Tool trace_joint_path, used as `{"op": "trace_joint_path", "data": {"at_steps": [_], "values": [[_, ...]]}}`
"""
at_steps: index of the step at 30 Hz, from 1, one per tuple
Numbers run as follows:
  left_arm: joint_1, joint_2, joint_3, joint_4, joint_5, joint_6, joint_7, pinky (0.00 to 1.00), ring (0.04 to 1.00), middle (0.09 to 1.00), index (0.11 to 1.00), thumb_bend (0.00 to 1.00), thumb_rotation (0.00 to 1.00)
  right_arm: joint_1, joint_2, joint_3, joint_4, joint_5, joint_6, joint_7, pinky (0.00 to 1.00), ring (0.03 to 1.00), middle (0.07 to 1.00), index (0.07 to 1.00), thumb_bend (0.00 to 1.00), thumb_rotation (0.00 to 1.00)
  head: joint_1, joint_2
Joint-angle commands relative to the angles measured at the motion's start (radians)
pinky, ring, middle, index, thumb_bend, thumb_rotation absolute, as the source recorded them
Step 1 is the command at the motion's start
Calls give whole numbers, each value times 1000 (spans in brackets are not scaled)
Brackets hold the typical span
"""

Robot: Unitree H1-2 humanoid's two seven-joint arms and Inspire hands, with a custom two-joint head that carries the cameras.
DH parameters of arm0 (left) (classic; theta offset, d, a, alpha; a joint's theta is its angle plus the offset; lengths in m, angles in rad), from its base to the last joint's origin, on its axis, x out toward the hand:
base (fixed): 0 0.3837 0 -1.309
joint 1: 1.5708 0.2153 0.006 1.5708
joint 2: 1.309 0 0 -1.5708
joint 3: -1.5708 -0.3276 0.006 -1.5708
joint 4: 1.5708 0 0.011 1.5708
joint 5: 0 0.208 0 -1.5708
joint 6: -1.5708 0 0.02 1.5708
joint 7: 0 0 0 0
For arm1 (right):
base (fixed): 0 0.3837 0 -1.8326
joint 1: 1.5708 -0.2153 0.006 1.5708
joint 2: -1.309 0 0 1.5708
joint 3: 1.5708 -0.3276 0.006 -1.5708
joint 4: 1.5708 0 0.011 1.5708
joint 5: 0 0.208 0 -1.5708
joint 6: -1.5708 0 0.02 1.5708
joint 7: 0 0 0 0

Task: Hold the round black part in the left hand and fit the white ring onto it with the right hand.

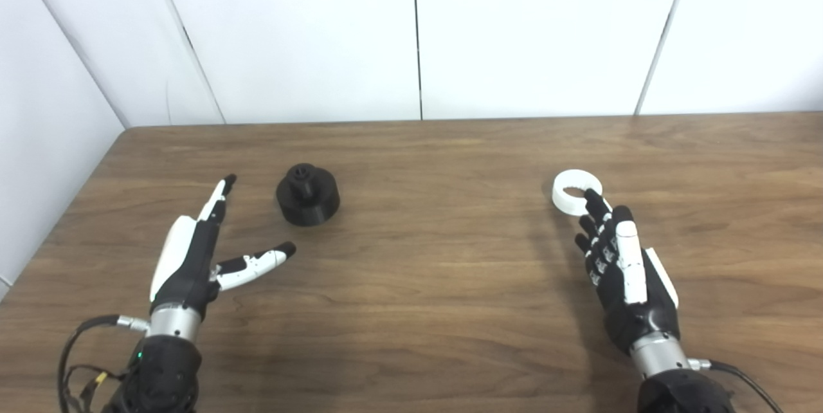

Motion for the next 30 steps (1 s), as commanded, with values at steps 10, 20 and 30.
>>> {"op": "trace_joint_path", "data": {"at_steps": [10, 20, 30], "values": [[-198, 136, 19, 122, 50, 11, -170, 1000, 1000, 1000, 1000, 1000, 265, -21, 0, 19, 3, -15, -54, 3, 1000, 1000, 992, 928, 534, 1000, -4, -4], [-311, 170, 12, 242, 101, 11, -288, 1000, 1000, 1000, 987, 1000, 232, -14, 3, 10, -11, -12, -55, -1, 1000, 1000, 994, 928, 533, 1000, -7, -2], [-364, 197, -3, 312, 125, 11, -365, 1000, 1000, 1000, 971, 1000, 212, -13, 7, 9, -17, -13, -49, -5, 1000, 1000, 991, 926, 538, 1000, -13, 1]]}}
